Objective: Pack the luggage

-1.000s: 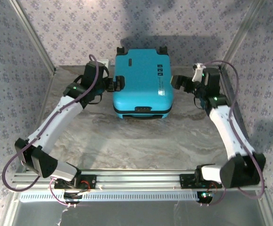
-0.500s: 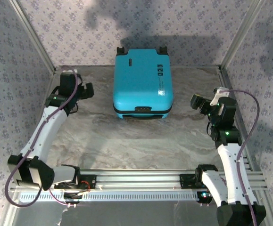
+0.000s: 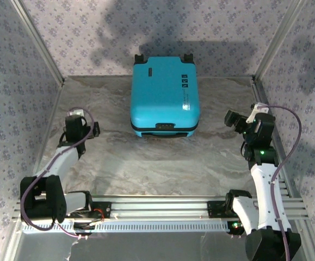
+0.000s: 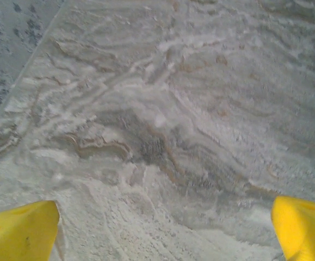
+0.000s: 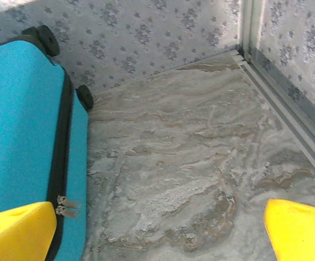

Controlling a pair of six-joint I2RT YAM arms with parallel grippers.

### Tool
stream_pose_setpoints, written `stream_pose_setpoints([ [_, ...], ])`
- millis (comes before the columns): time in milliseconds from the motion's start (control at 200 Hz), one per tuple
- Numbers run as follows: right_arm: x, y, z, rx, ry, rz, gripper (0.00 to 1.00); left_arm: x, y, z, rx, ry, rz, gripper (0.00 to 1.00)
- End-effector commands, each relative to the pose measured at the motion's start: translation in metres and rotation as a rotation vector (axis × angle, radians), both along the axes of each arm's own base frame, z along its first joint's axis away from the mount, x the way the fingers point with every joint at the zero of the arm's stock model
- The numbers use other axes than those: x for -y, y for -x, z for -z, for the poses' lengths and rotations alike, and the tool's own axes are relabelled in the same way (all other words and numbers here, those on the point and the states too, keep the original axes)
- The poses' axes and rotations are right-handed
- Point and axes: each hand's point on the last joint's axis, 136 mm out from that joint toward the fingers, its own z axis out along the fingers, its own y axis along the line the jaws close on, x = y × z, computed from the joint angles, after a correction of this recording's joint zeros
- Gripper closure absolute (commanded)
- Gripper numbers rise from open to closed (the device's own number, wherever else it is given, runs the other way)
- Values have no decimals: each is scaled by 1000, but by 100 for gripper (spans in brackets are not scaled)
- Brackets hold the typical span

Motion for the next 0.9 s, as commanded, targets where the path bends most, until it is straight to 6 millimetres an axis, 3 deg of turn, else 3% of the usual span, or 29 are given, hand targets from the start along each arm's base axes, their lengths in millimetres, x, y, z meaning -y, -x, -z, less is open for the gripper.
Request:
stream_pose_setpoints([
  [0, 4, -1, -3, 24, -29, 15, 0, 0, -25, -35, 229, 45, 34, 0],
  [190, 6, 0, -1, 21, -32, 22, 0, 6, -41, -6, 209, 67, 78, 0],
  [295, 8, -1, 2, 29, -28, 32, 0, 4, -40, 11, 257, 53, 76, 0],
  [365, 8, -3, 5, 39, -20, 24, 0, 17, -44, 22, 259, 50, 144, 0],
  [545, 15, -10, 13, 119, -27, 63, 0, 24, -46, 25, 225, 19, 163, 0],
  [685, 25, -21, 32, 46, -25, 105, 0, 24, -47, 24, 233, 18, 163, 0],
  [810, 13, -36, 51, -34, 2, 3, 0, 24, -47, 24, 234, 13, 163, 0],
  [894, 16, -41, 59, -16, -7, 22, 0, 24, -46, 24, 232, 11, 161, 0],
])
